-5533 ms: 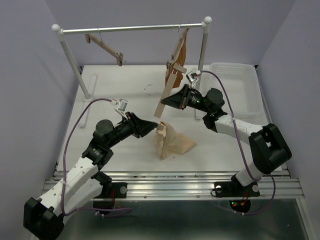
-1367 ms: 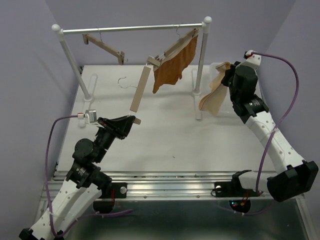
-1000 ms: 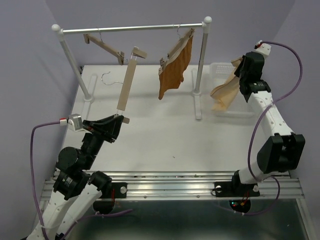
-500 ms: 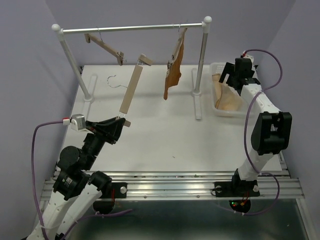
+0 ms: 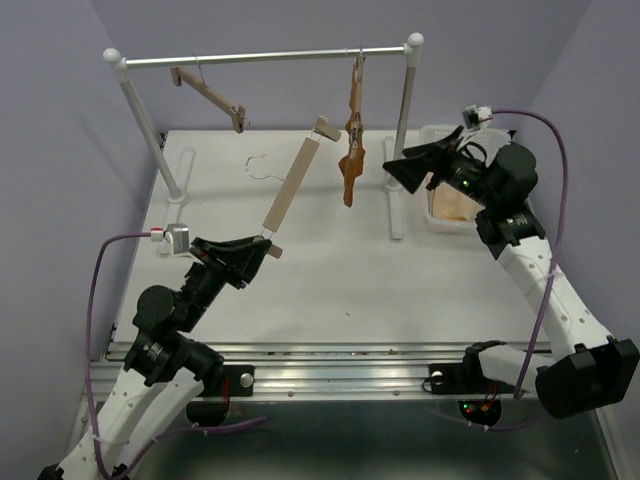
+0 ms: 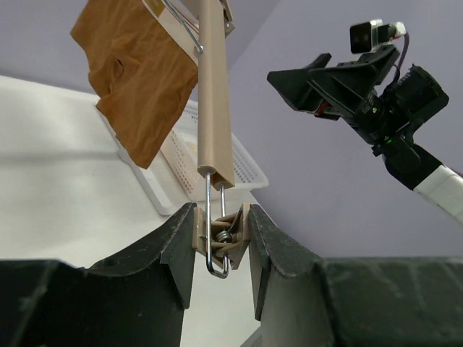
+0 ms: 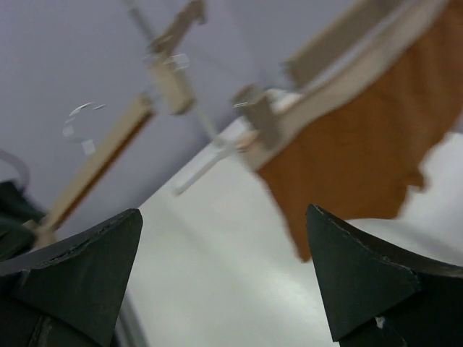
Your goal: Remove the underwear clipped to the hanger
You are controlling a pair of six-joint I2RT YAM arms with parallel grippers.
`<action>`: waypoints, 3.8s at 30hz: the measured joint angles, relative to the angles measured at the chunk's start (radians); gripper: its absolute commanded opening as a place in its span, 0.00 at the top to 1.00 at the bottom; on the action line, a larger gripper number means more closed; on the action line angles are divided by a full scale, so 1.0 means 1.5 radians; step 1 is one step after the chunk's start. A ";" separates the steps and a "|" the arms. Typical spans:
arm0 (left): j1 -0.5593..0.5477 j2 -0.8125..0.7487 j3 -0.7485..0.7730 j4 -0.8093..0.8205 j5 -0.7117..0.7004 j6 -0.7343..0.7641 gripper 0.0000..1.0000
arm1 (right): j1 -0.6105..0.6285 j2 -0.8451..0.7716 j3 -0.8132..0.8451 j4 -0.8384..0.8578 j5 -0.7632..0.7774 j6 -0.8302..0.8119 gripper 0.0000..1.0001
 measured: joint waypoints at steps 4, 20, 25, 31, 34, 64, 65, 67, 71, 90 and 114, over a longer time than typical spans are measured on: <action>0.000 0.040 -0.014 0.040 0.034 -0.018 1.00 | 0.130 0.016 -0.034 0.086 -0.050 0.047 0.00; 0.000 0.102 -0.034 0.140 0.088 -0.048 1.00 | 0.323 0.139 -0.106 0.352 0.141 0.259 0.00; 0.000 0.105 -0.034 0.148 0.091 -0.050 1.00 | 0.339 0.155 -0.103 0.395 0.168 0.275 0.07; 0.000 0.105 -0.034 0.155 0.104 -0.049 1.00 | 0.342 0.189 -0.096 0.435 0.209 0.300 0.40; 0.001 0.105 -0.036 0.155 0.108 -0.048 1.00 | 0.344 0.214 -0.082 0.459 0.213 0.318 0.62; 0.003 0.267 0.012 0.142 0.183 -0.037 0.11 | 0.352 0.203 -0.156 0.568 0.124 0.427 0.99; 0.003 0.273 0.012 0.145 0.186 -0.037 0.16 | 0.352 0.203 -0.156 0.577 0.123 0.439 0.99; 0.003 0.280 0.012 0.159 0.193 -0.037 0.21 | 0.352 0.205 -0.156 0.591 0.121 0.454 0.99; 0.003 0.281 0.012 0.195 0.196 -0.039 0.37 | 0.352 0.218 -0.156 0.609 0.121 0.472 0.99; 0.003 0.314 0.015 0.215 0.223 -0.038 1.00 | 0.352 0.238 -0.156 0.609 0.169 0.468 0.96; -0.001 0.456 0.350 -0.174 -0.157 0.083 1.00 | 0.351 0.031 -0.259 0.244 0.469 0.222 0.00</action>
